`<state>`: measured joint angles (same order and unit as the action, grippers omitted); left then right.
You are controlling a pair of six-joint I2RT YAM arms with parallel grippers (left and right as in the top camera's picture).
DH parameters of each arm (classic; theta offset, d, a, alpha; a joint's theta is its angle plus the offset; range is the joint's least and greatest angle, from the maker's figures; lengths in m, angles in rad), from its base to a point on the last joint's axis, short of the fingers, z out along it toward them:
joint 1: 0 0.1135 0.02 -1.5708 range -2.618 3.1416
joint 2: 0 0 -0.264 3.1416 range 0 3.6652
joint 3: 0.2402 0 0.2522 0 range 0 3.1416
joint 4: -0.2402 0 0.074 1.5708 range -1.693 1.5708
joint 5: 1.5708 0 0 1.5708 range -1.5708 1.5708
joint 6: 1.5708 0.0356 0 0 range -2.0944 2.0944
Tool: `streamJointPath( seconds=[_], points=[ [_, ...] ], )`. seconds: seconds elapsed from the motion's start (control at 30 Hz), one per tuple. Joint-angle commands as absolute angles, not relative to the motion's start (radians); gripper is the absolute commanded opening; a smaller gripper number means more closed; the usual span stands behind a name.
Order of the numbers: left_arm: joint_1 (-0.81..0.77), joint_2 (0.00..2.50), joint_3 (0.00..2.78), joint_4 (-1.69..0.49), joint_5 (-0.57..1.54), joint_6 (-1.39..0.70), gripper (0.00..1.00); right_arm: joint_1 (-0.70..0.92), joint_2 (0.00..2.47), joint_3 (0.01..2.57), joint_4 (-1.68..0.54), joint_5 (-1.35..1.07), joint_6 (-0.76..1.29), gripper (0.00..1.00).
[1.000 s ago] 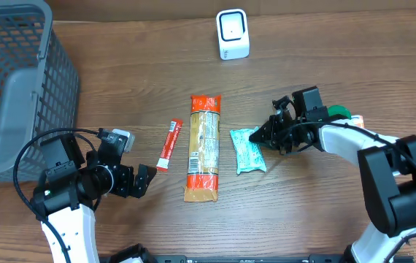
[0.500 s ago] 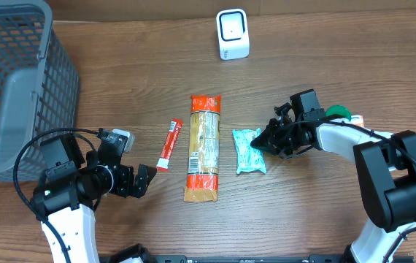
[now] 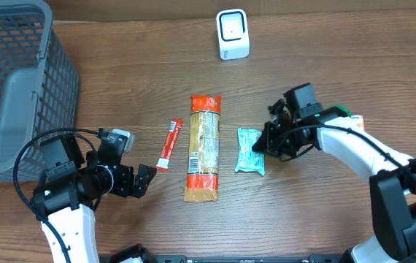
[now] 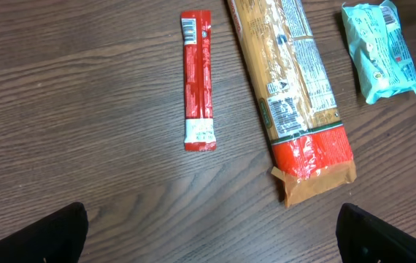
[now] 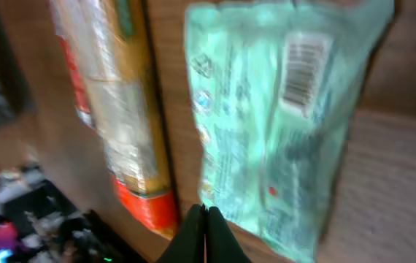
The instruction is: Scan the item barcode
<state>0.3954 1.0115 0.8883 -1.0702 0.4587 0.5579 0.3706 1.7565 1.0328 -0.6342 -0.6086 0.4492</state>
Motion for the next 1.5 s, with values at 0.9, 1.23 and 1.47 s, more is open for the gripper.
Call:
streamJointPath(
  seconds=[0.9,1.23,1.47],
  points=[
    [0.403,1.015,0.902,-1.069,0.460,0.577,0.99,0.406,1.876,1.023,-0.729,-0.198,0.359,0.10],
    [0.403,1.015,0.902,-1.069,0.460,0.577,1.00,0.395,1.858,1.108,-0.810,-0.154,0.348,0.04],
    [0.403,1.015,0.902,-1.069,0.460,0.577,1.00,0.434,1.765,1.329,-1.007,-0.157,0.237,0.07]
  ],
)
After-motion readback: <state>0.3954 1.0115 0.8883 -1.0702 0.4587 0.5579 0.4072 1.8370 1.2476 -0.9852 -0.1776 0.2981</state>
